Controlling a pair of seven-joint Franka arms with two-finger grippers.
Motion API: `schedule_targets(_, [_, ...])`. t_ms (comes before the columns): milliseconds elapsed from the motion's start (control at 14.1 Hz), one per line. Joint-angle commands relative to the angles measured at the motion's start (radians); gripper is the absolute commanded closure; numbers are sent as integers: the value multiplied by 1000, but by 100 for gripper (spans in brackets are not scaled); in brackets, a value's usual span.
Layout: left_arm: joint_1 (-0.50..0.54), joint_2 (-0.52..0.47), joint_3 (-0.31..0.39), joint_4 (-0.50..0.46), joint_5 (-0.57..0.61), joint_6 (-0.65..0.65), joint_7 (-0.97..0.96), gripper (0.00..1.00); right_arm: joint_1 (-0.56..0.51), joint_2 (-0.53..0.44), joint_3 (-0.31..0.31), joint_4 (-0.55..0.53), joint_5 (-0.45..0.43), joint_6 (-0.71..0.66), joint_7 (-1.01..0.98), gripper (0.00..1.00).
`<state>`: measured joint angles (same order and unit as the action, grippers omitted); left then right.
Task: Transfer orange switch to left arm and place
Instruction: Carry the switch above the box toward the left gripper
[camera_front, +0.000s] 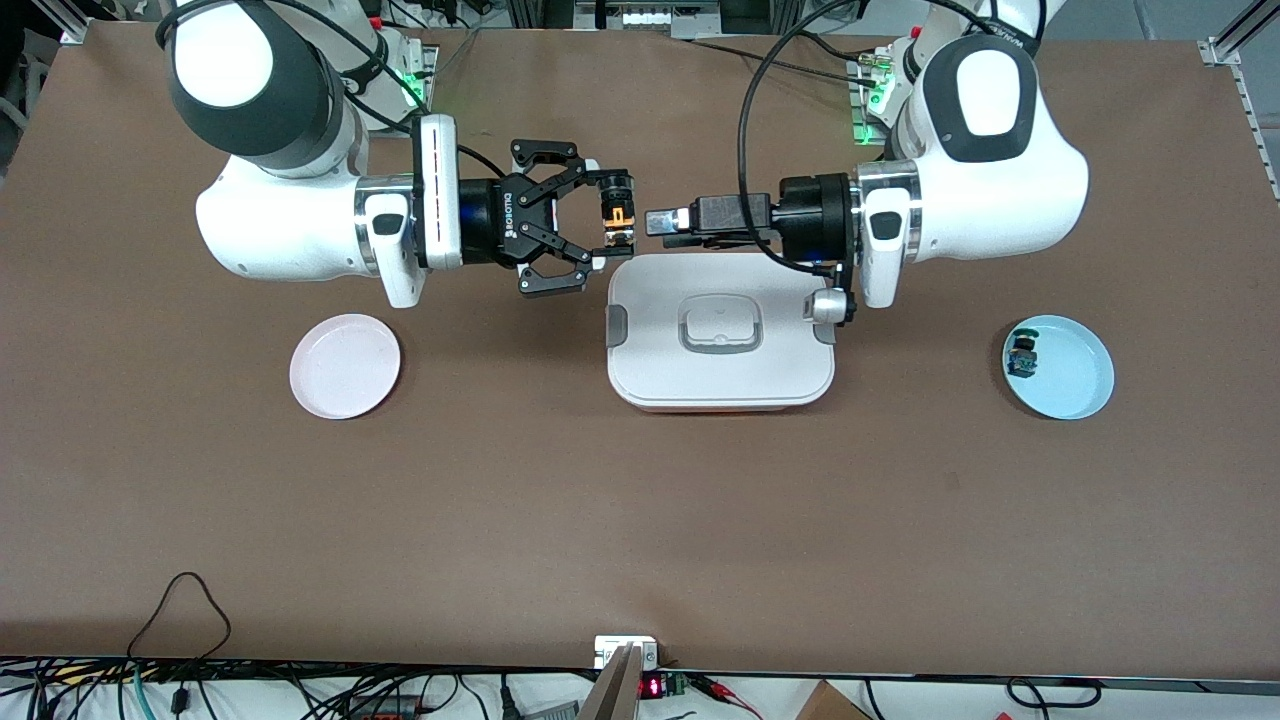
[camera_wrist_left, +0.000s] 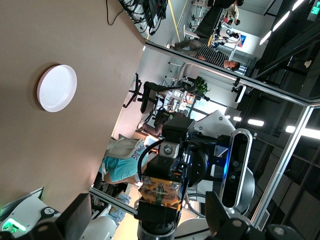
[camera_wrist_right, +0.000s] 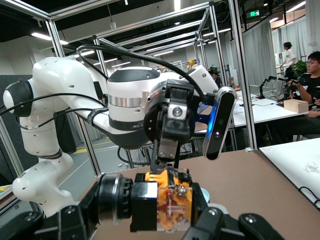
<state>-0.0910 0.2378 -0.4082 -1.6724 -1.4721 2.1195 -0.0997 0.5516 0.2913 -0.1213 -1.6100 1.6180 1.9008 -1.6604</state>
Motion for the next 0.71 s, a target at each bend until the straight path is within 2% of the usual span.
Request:
schedule_targets(0, [-12, 9, -1, 8, -34, 13, 52, 5, 25, -1, -6, -1, 26, 20, -19, 100])
schedule_targets(213, [-27, 21, -3, 17, -42, 11, 63, 17, 39, -1, -8, -1, 28, 43, -19, 100])
schedule_targets(284, [-27, 21, -1, 17, -60, 10, 87, 26, 42, -1, -8, -1, 26, 52, -19, 100])
schedule_targets(427, [-27, 20, -1, 14, -65, 4, 118, 56, 45, -1, -6, -1, 26, 55, -18, 100])
schedule_targets(498, [-23, 20, -1, 14, -63, 2, 120, 67, 45, -1, -8, -1, 26, 55, -18, 100])
schedule_targets(569, [-21, 18, -1, 16, -63, 4, 121, 77, 45, -1, -8, -1, 26, 55, -18, 100])
schedule_targets(640, [-19, 18, -1, 17, -63, 4, 124, 80, 45, -1, -8, -1, 26, 55, -18, 100])
